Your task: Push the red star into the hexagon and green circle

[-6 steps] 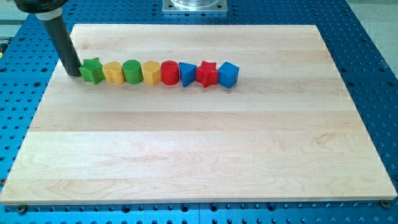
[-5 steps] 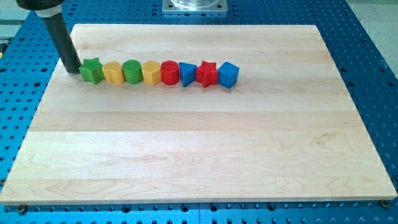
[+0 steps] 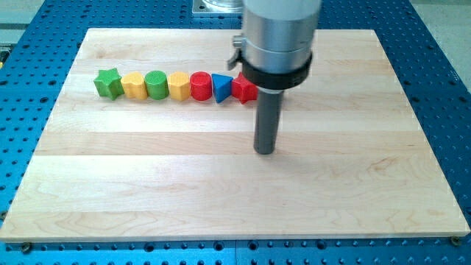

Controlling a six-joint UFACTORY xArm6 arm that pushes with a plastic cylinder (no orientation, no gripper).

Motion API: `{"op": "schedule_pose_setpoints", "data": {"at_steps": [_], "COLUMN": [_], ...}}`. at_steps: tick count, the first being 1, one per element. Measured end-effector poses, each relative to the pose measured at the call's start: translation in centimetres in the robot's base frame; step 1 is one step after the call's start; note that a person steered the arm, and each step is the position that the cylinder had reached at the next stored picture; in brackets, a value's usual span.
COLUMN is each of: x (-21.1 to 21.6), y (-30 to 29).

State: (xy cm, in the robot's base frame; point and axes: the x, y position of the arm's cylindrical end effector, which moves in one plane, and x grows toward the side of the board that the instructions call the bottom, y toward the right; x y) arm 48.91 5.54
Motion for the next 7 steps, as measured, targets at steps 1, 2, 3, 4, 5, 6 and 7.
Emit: {"op": "schedule_pose_setpoints", "data": {"at_steps": [1,2,3,4,5,6,7], "x": [-0.1,-0.1,-4.7,-9.4,-12.9,-14.7,-15.6], "y": [0.3,0.3,1.1,-0.4,-2.6,-5.9,-5.3]}}
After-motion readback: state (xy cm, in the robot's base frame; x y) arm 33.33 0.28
